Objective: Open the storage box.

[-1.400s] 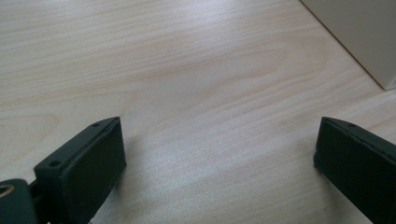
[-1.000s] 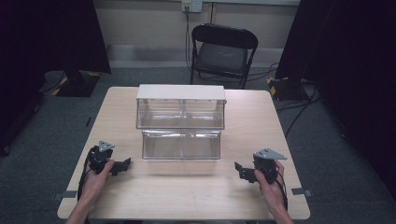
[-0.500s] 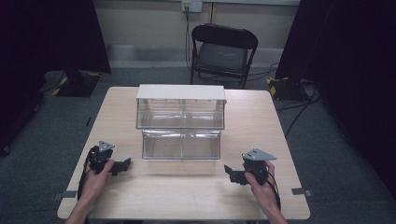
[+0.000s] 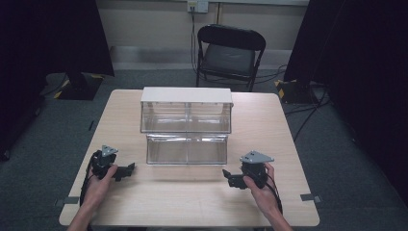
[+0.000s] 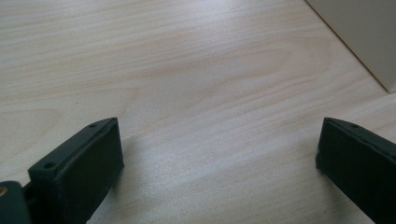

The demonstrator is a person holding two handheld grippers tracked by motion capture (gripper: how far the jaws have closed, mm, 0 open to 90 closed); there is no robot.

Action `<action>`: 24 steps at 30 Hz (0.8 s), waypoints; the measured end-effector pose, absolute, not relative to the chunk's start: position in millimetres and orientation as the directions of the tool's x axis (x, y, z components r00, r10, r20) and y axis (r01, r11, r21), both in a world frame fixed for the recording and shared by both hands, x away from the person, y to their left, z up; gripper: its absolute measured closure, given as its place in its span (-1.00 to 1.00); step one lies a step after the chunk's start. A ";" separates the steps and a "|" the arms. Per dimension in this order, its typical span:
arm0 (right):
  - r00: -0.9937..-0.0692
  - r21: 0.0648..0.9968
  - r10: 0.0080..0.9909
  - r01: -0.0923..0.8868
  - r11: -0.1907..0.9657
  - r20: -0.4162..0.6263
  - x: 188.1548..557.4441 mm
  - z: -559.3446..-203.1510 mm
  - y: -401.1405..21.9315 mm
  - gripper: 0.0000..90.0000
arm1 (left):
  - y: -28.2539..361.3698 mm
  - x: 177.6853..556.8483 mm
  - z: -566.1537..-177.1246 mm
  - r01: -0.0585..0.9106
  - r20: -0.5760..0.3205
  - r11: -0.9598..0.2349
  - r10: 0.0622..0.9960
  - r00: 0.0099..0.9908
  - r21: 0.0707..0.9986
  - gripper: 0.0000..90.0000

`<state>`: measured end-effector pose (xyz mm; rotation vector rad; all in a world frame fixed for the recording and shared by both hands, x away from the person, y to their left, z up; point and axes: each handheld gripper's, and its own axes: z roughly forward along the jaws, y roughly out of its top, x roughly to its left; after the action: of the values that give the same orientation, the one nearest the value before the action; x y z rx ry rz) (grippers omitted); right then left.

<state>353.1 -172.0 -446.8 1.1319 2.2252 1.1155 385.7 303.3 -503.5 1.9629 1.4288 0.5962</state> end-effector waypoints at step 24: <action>-0.583 0.797 0.812 0.501 0.337 0.023 376.3 -463.6 -147.1 -0.69 | 303.7 386.1 -503.4 0.665 -0.006 -0.216 0.949 0.315 0.715 -1.00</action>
<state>376.3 -147.1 -463.6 1.1591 2.2276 1.1233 386.1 303.7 -503.4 1.9665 1.4233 0.5913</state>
